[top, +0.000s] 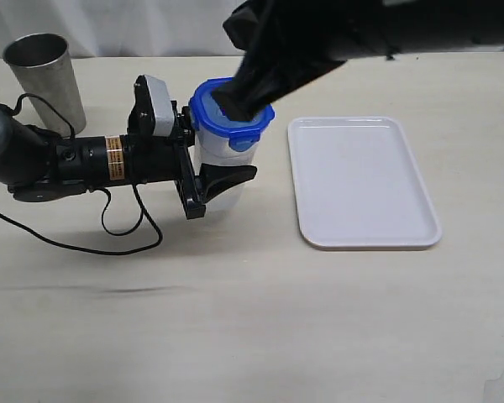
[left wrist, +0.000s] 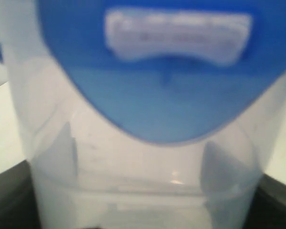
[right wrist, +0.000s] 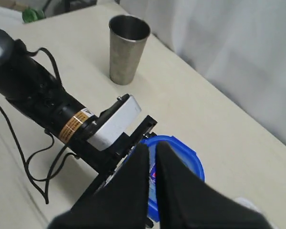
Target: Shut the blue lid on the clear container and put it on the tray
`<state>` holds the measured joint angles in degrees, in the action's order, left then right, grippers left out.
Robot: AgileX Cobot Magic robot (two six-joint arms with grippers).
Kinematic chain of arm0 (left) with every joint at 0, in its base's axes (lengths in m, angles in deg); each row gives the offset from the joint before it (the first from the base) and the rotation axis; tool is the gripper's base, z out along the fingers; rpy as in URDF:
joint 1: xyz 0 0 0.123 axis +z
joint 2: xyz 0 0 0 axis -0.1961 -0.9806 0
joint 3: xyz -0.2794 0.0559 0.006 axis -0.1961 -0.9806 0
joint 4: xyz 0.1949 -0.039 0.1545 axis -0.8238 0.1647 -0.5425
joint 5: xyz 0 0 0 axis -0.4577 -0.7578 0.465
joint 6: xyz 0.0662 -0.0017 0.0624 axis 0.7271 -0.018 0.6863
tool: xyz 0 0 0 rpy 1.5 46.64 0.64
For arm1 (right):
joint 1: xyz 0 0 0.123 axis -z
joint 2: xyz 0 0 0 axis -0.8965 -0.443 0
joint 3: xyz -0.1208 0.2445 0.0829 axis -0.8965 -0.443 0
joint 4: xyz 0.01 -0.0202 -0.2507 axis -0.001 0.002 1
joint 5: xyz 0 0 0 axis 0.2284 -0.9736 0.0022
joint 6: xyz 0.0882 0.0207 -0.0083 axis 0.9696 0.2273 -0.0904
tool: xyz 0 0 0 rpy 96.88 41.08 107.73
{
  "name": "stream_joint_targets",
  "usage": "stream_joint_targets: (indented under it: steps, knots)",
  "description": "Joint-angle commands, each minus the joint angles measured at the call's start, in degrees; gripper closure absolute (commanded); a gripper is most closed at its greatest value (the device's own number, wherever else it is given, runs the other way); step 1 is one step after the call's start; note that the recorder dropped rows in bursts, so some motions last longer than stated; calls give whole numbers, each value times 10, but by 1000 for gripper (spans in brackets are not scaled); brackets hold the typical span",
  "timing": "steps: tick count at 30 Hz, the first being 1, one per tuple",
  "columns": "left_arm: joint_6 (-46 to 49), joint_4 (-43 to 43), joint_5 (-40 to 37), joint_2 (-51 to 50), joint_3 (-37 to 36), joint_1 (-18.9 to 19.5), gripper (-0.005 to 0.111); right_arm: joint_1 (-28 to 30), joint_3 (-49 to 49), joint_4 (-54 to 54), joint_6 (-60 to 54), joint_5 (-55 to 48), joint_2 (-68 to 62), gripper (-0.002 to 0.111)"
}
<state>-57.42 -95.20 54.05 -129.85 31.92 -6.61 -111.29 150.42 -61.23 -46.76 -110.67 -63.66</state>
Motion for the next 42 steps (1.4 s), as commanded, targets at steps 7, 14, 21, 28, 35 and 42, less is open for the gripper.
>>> stream_joint_targets:
  steps: [7,14,21,28,35,42]
  knots:
    - [0,6,29,7,2,-1,107,1,-258,0,0,274,219,103]
    - [0,6,29,7,2,-1,107,1,-360,0,0,255,396,103]
    - [-1,-2,29,7,2,-1,107,1,-427,0,0,248,569,103]
    - [-3,-3,29,7,2,-1,107,1,-438,-71,2,209,677,104]
    - [-3,-3,29,7,2,-1,107,1,-438,-138,2,209,728,104]
    - [-6,-6,29,7,2,-1,107,1,-437,-138,2,206,728,104]
